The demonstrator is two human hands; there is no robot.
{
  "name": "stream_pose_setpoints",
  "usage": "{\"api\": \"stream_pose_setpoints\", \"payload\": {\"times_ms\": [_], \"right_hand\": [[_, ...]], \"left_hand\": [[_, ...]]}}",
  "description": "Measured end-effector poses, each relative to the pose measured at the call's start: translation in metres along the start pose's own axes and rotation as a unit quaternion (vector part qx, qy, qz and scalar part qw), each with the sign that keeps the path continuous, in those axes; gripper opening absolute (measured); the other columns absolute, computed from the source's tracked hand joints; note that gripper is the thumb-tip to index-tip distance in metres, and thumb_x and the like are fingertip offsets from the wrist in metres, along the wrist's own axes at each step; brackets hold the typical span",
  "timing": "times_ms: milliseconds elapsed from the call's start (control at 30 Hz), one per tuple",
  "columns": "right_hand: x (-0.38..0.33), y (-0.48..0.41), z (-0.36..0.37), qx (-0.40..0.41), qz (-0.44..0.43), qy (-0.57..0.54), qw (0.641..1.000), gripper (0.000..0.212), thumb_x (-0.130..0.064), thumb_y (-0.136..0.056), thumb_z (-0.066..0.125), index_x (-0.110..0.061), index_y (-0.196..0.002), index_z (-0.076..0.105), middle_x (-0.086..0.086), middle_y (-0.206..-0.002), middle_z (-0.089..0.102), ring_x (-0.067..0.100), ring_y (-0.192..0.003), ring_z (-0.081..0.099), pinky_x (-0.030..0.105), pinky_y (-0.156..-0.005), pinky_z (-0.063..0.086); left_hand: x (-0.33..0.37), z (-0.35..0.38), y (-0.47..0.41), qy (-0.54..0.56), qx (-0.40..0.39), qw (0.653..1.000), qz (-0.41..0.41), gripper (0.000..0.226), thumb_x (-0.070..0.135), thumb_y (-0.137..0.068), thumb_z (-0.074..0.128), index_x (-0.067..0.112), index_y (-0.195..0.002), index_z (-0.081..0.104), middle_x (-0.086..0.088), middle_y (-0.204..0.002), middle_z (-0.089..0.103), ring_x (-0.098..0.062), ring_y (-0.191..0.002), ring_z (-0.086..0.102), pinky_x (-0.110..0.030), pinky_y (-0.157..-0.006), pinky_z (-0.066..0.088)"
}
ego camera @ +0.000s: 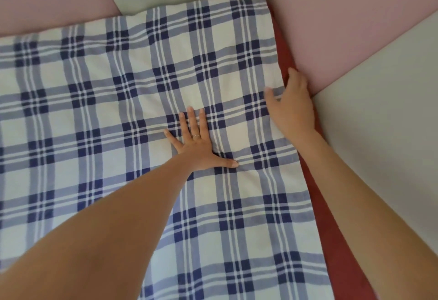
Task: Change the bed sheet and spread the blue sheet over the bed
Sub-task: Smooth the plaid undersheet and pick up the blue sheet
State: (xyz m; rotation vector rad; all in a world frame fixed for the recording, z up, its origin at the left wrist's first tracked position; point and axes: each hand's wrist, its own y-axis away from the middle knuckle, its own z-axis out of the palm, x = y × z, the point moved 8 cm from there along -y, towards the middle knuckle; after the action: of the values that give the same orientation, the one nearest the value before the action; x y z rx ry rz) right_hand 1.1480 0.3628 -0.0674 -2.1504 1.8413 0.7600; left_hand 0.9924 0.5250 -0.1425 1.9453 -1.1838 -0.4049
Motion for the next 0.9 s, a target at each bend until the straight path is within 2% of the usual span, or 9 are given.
{"api": "stream_pose_setpoints", "payload": {"times_ms": [67,200,367,467,533,600,700,833,900], "right_hand": [[0.015,0.024,-0.003,0.015,0.042,-0.062,0.997,0.068,-0.044,-0.093,0.050,-0.011,-0.147,0.025,0.010,-0.148,0.034,0.026,-0.130,0.041,0.044,-0.106,0.039],[0.050,0.069,0.004,0.001,0.092,-0.030,0.995,0.077,-0.056,-0.084,0.057,-0.011,-0.142,0.032,0.011,-0.137,0.045,0.029,-0.120,0.050,0.042,-0.099,0.043],[0.062,0.060,0.019,-0.073,0.128,-0.106,0.983,0.089,-0.073,-0.069,0.054,-0.021,-0.140,0.037,0.001,-0.135,0.052,0.021,-0.120,0.053,0.043,-0.102,0.044],[0.062,0.070,0.005,-0.105,0.131,-0.177,0.970,0.067,-0.053,-0.084,0.058,-0.025,-0.141,0.037,-0.006,-0.132,0.055,0.016,-0.117,0.055,0.032,-0.099,0.043],[0.059,0.099,-0.020,-0.049,0.111,-0.085,0.989,0.055,-0.042,-0.091,0.053,-0.017,-0.138,0.040,0.002,-0.128,0.057,0.023,-0.114,0.055,0.031,-0.091,0.044],[0.056,0.153,-0.035,0.049,0.068,0.105,0.991,0.062,-0.043,-0.089,0.054,-0.008,-0.138,0.040,0.015,-0.128,0.054,0.033,-0.115,0.053,0.042,-0.093,0.044],[0.093,0.226,-0.023,0.047,0.101,0.189,0.976,0.080,-0.052,-0.079,0.062,0.003,-0.133,0.042,0.027,-0.120,0.056,0.042,-0.105,0.057,0.050,-0.087,0.048],[0.153,0.251,-0.004,-0.097,0.247,-0.077,0.961,0.071,-0.069,-0.065,0.065,-0.014,-0.107,0.053,0.002,-0.089,0.062,0.027,-0.087,0.061,0.035,-0.074,0.047],[0.162,0.252,0.012,-0.113,0.251,-0.106,0.955,0.063,-0.065,-0.067,0.067,-0.014,-0.103,0.054,-0.001,-0.083,0.060,0.025,-0.086,0.061,0.032,-0.071,0.043]], "left_hand": [[0.000,-0.002,0.001,-0.002,0.008,1.000,0.004,0.149,0.094,-0.044,0.054,0.021,-0.107,-0.061,-0.006,-0.120,-0.065,-0.032,-0.122,-0.051,-0.069,-0.098,-0.021],[0.001,0.000,0.002,0.003,0.022,1.000,0.003,0.151,0.094,-0.042,0.052,0.020,-0.114,-0.058,-0.007,-0.127,-0.061,-0.033,-0.127,-0.047,-0.070,-0.099,-0.019],[0.002,-0.001,0.004,0.001,0.031,1.000,0.001,0.151,0.094,-0.043,0.054,0.020,-0.119,-0.055,-0.007,-0.134,-0.057,-0.032,-0.129,-0.045,-0.068,-0.099,-0.020],[0.001,-0.002,0.006,0.005,0.034,0.999,0.003,0.152,0.094,-0.043,0.054,0.021,-0.121,-0.054,-0.006,-0.135,-0.056,-0.031,-0.130,-0.045,-0.068,-0.100,-0.019],[0.003,-0.003,0.008,0.005,0.037,0.999,0.008,0.152,0.094,-0.043,0.053,0.021,-0.125,-0.052,-0.006,-0.137,-0.054,-0.031,-0.131,-0.044,-0.068,-0.101,-0.018],[0.006,-0.003,0.012,0.013,0.054,0.998,0.008,0.152,0.095,-0.042,0.050,0.020,-0.130,-0.048,-0.006,-0.140,-0.051,-0.031,-0.133,-0.041,-0.068,-0.102,-0.018],[0.005,-0.005,0.019,0.007,0.092,0.996,0.004,0.150,0.097,-0.043,0.047,0.019,-0.135,-0.043,-0.006,-0.145,-0.046,-0.030,-0.135,-0.038,-0.068,-0.103,-0.017],[0.003,-0.004,0.022,0.015,0.100,0.995,0.011,0.150,0.096,-0.044,0.049,0.020,-0.137,-0.041,-0.005,-0.146,-0.045,-0.029,-0.136,-0.038,-0.067,-0.102,-0.019],[0.003,-0.004,0.020,0.025,0.102,0.994,0.014,0.150,0.096,-0.045,0.049,0.019,-0.138,-0.040,-0.005,-0.147,-0.043,-0.029,-0.137,-0.037,-0.067,-0.102,-0.019]]}}
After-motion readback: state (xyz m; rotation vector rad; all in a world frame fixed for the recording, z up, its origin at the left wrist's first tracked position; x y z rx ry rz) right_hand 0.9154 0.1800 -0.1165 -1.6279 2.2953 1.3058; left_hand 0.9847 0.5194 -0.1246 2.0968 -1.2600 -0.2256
